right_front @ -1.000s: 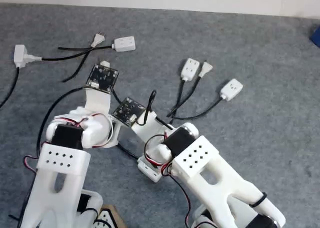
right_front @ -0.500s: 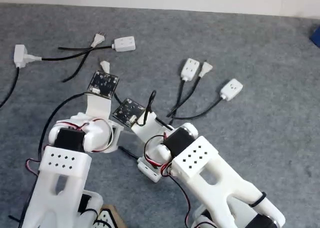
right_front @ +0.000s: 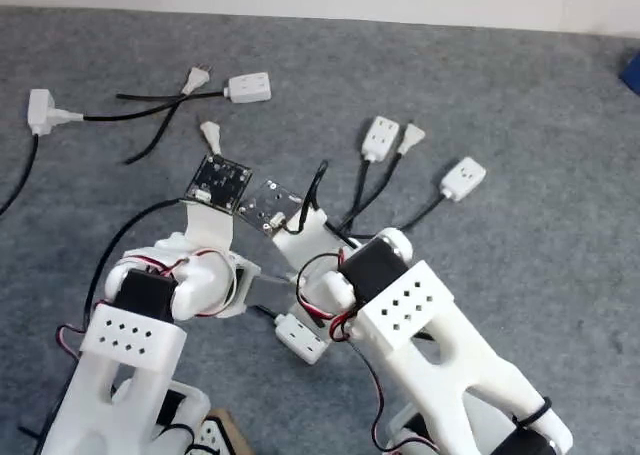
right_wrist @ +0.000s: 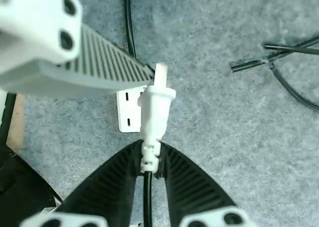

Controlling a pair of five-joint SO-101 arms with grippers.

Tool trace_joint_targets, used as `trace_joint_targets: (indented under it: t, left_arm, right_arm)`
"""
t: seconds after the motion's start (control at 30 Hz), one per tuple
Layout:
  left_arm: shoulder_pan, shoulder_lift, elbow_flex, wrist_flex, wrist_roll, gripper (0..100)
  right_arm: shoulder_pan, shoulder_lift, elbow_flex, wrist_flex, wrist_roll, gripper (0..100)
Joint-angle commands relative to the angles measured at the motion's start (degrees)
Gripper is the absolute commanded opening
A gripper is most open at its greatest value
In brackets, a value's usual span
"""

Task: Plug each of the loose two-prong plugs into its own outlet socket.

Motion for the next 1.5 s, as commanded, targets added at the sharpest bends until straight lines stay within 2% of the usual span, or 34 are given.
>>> trace_joint_targets:
  t: [0.0,0.17,0.33,0.5,1.17,1.47]
  left_arm:
    - [-0.8,0.0,0.0,-0.4,-0.4,39]
    - [-4.6,0.0,0.0,-2.4,-0.1,39]
    - [-12.1,0.0,-3.5,-2.5,3.6,39]
    - [-16.6,0.0,-4.1,-7.8,6.8,39]
    - [-12.7,0.0,-7.5,-9.0,7.0,44]
    - [-5.1,0.0,-3.8,-6.9,6.9,43]
  right_arm:
    - [-1.7,-1.2,-3.2,-0.2,0.2,0.7]
    - [2.4,-1.9,4.0,-4.6,-0.3,0.7]
    - [2.6,-1.9,10.1,-14.6,-4.2,0.7]
    - [2.4,-1.9,12.4,-18.3,-4.4,0.7]
    - [2.3,-1.7,12.6,-20.2,-5.9,0.7]
    - [2.5,-1.8,8.2,-17.8,-6.2,0.7]
